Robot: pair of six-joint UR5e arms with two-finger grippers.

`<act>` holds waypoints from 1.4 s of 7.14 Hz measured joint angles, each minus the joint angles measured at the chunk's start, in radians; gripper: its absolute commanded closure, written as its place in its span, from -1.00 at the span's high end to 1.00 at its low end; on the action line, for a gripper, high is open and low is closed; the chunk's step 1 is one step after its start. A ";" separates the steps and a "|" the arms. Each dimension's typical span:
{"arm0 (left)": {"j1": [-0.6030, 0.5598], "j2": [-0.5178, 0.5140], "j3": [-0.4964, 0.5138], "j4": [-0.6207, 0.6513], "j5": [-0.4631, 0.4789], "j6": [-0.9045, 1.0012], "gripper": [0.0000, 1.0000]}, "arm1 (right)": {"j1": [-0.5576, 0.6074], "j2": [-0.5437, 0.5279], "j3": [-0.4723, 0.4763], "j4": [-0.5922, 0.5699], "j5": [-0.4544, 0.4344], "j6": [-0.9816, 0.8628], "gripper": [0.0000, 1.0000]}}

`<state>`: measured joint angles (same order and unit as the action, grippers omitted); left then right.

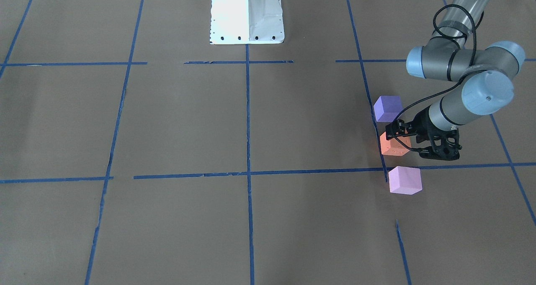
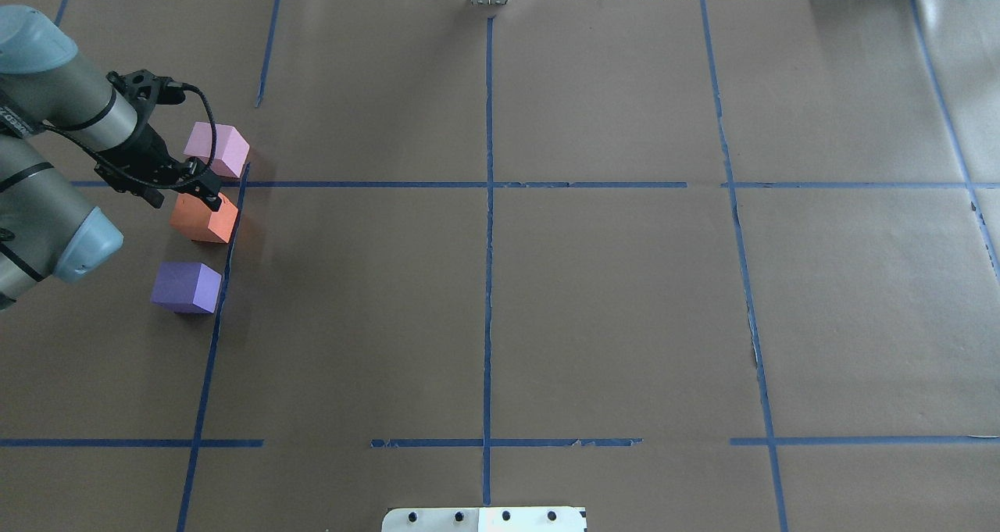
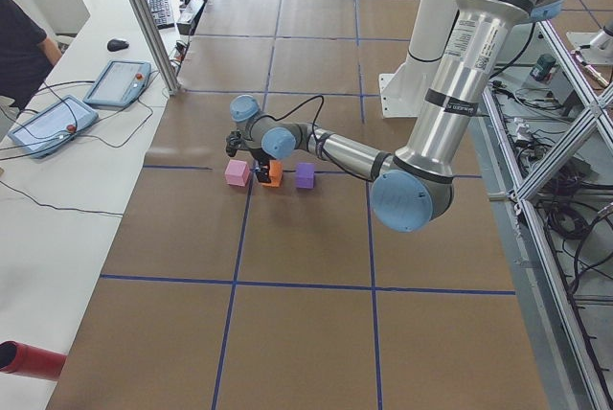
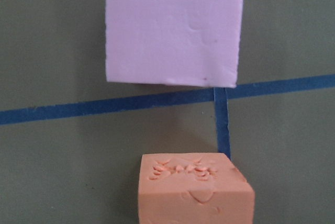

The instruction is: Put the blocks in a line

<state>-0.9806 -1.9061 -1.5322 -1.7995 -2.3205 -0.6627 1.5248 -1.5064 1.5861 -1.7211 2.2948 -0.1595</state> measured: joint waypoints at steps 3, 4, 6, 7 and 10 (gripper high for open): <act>-0.093 0.047 -0.130 0.027 0.008 0.004 1.00 | 0.000 0.000 0.000 0.000 0.000 0.000 1.00; -0.131 0.079 -0.158 0.031 0.005 0.005 1.00 | 0.000 0.000 0.000 0.000 0.000 0.000 1.00; -0.177 0.174 -0.197 0.035 -0.002 0.009 1.00 | 0.000 0.000 0.000 0.000 0.000 0.000 1.00; -0.202 0.219 -0.202 0.032 -0.003 0.014 1.00 | 0.000 0.000 0.000 0.000 0.000 0.000 1.00; -0.357 0.308 -0.177 0.034 -0.004 0.277 1.00 | 0.000 0.000 0.000 0.000 0.000 0.000 1.00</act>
<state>-1.3377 -1.5983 -1.7087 -1.7651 -2.3243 -0.3861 1.5248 -1.5064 1.5861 -1.7212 2.2948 -0.1596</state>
